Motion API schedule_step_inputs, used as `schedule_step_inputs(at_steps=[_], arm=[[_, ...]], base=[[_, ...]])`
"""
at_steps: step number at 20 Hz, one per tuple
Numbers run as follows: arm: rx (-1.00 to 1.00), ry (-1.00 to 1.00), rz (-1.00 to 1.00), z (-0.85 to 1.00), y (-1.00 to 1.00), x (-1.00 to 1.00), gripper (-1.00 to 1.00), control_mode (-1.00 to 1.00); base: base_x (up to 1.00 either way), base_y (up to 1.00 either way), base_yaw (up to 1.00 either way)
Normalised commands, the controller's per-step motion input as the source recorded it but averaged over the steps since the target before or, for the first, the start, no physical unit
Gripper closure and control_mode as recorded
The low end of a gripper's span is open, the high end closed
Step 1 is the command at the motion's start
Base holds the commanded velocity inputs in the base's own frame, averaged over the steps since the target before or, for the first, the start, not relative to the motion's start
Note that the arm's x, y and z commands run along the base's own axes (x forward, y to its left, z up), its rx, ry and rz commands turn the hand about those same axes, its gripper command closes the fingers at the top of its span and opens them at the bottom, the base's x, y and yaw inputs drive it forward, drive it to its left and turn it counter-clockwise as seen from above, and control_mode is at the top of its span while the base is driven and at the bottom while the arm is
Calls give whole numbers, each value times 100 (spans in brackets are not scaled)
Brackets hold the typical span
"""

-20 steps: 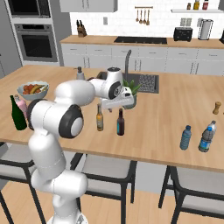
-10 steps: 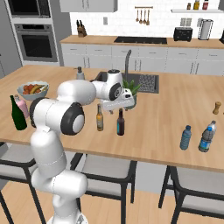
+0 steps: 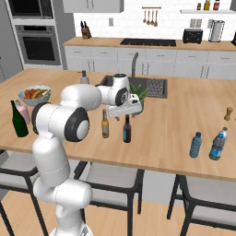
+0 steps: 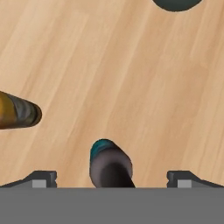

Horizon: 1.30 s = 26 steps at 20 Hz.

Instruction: Move the plastic bottles in the middle to the plastics group, and the glass bottles in the middle to the glass group.

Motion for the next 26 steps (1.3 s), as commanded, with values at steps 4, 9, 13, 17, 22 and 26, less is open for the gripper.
schedule_step_inputs(at_steps=[4,9,13,17,22,26], arm=[[0,7,0,4,-1,0,-100,-100],[0,8,0,13,-3,2,-100,-100],[0,11,0,16,-6,0,-100,-100],[0,12,0,4,-1,-2,-100,-100],[0,4,0,0,-3,-3,-100,-100],[0,0,0,-1,0,0,-100,-100]], base=[[0,0,0],[0,0,0],[0,0,0],[0,0,0],[0,0,0],[0,0,0]])
